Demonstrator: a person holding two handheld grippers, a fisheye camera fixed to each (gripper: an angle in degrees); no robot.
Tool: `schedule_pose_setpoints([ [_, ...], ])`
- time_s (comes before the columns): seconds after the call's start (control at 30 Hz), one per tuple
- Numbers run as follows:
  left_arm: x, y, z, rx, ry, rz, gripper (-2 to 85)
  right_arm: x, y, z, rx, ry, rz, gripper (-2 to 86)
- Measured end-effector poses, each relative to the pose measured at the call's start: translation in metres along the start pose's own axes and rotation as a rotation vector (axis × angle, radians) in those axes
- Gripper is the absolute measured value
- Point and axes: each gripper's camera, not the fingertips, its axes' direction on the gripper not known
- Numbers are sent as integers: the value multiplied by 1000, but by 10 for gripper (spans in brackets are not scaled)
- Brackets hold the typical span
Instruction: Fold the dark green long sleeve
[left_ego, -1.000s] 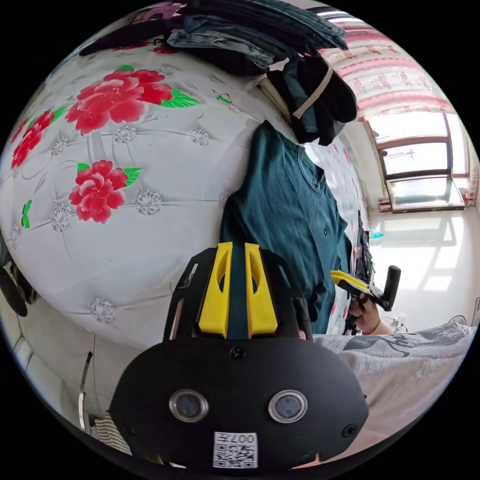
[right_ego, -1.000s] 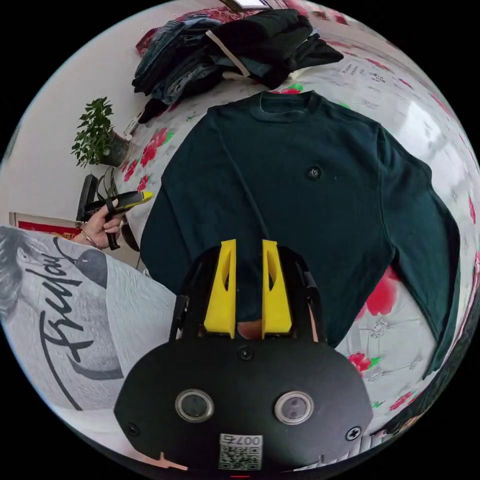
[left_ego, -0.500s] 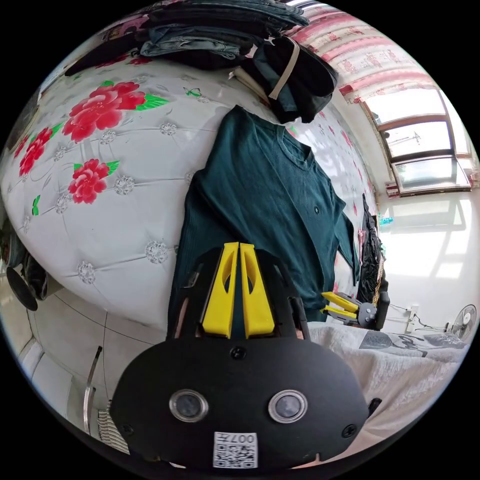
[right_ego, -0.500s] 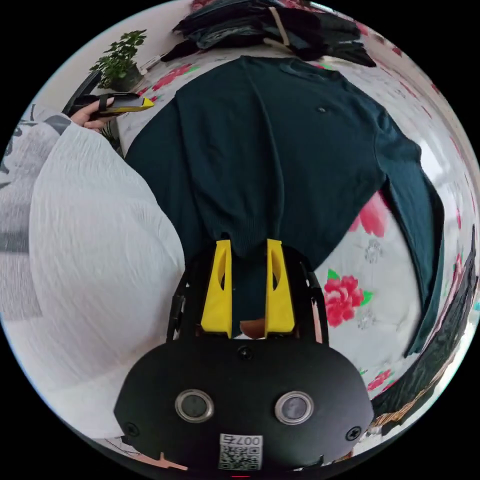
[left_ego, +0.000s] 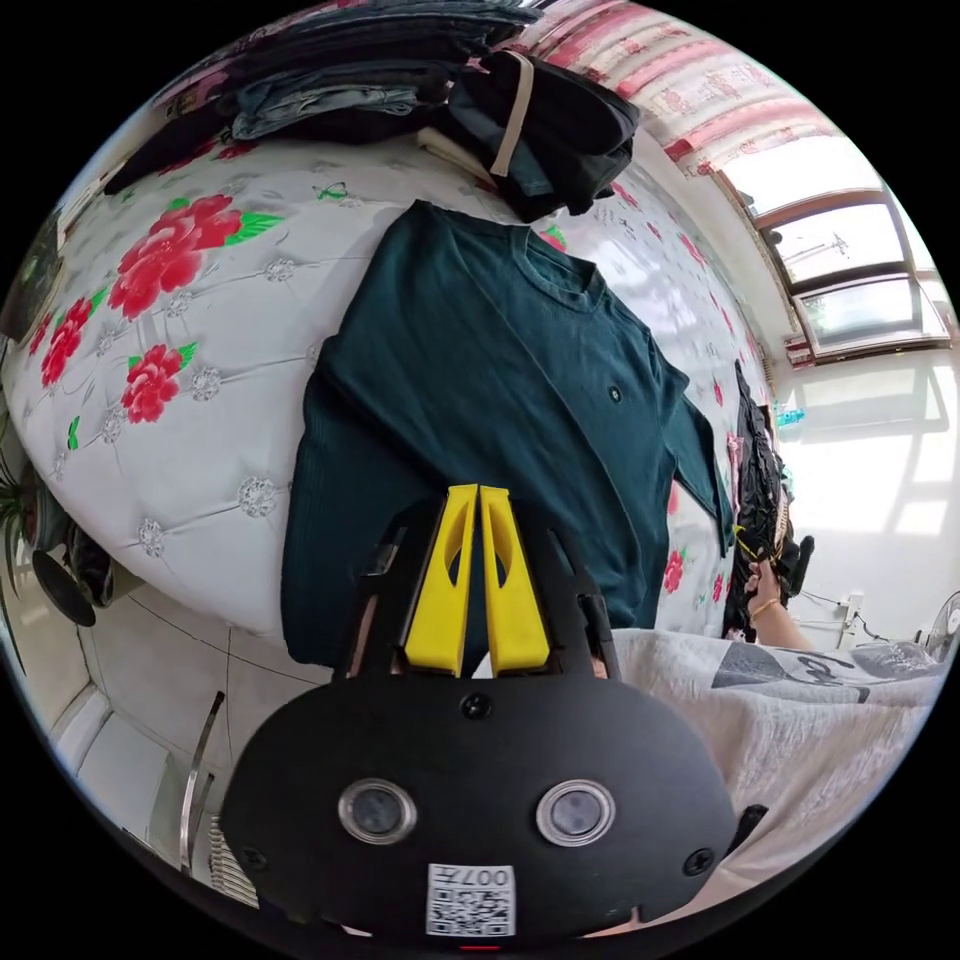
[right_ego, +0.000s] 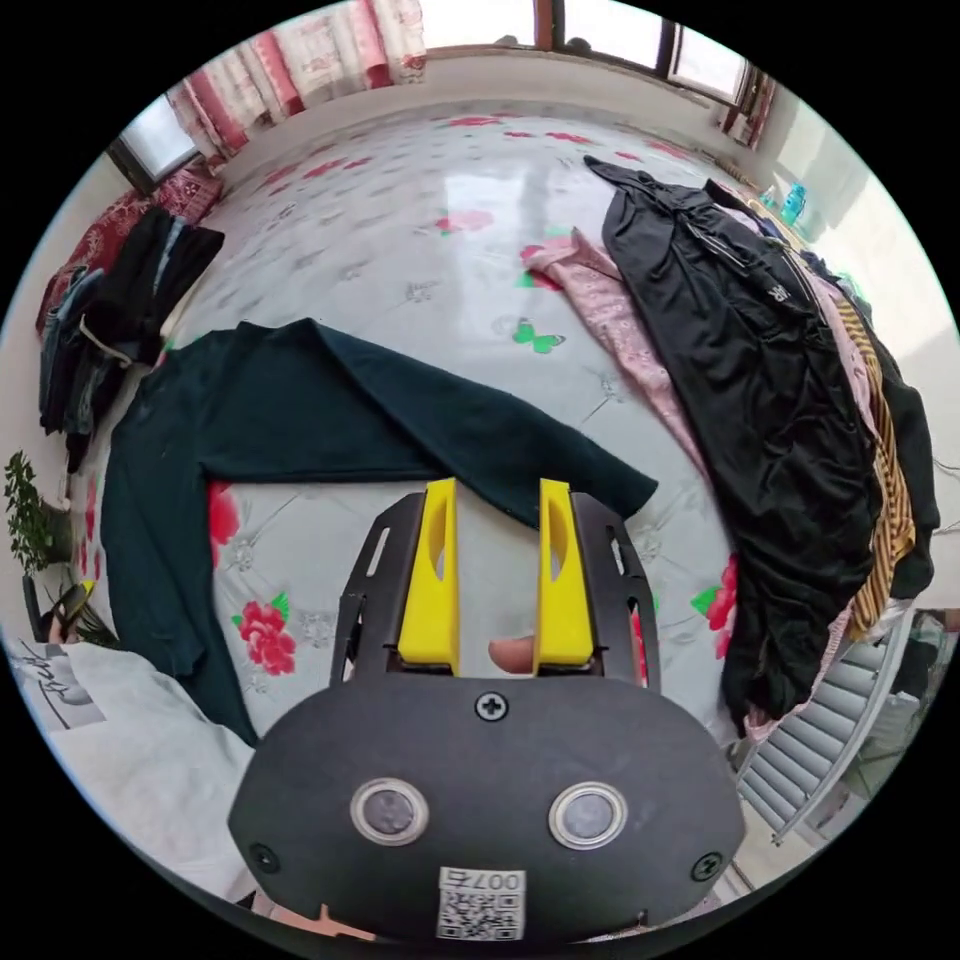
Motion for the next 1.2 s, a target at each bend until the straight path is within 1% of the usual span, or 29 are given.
schedule_pose_setpoints([
  [0.03, 2, 0, 1, -2, -3, 0, -9, 2, -3, 8, -44, 15, -21, 70],
  [0.07, 6, 0, 4, -4, -9, -3, -9, 5, -3, 24, -150, 28, -74, 64],
  [0.1, 10, 1, 6, -7, -13, -6, -9, 8, 1, 17, -51, 25, -99, 56],
  [0.2, 15, 3, 13, -10, -9, -4, -9, 16, 0, 21, -100, 14, -104, 25],
  [0.27, 17, 4, 19, -21, -2, -3, -9, 19, -3, 20, -137, 69, -97, 12],
  [0.33, 19, 5, 22, -28, 10, 5, -9, 18, -1, 0, -23, 51, -99, 6],
  [0.37, 20, 7, 20, -24, 16, 16, -10, 15, -1, -19, 70, -5, -104, 3],
  [0.4, 21, 9, 18, -17, 17, 30, -10, 10, -1, -39, 141, -106, -122, 1],
  [0.43, 21, 10, 17, -14, 15, 36, -10, 7, -1, -48, 162, -169, -135, 1],
  [0.5, 18, 16, 11, 5, 13, 55, -10, -17, 0, -83, 245, -389, -209, -1],
  [0.53, 17, 17, 9, 11, 14, 59, -10, -25, 2, -90, 260, -436, -226, -1],
  [0.6, 11, 25, 3, 37, 22, 68, -10, -70, 10, -112, 284, -617, -348, -1],
  [0.63, 9, 27, 2, 43, 26, 68, -10, -84, 12, -115, 284, -652, -388, -1],
  [0.7, -2, 38, -4, 66, 47, 61, -10, -144, 26, -121, 237, -776, -529, -1],
  [0.77, -12, 48, -7, 81, 59, 56, -10, -191, 40, -117, 198, -851, -619, -1],
  [0.83, -24, 60, -11, 92, 63, 46, -10, -236, 57, -106, 144, -889, -688, 0],
  [0.9, -44, 77, -16, 107, 65, 33, -9, -292, 78, -82, 23, -931, -789, 2],
  [1.0, -71, 95, -17, 112, 63, 6, -9, -346, 101, -46, -117, -900, -885, 9],
  [1.07, -87, 103, -16, 109, 69, -12, -7, -366, 109, -26, -202, -868, -909, 16],
  [1.2, -114, 121, -16, 125, 67, -40, 0, -375, 124, -12, -264, -831, -948, 34],
])
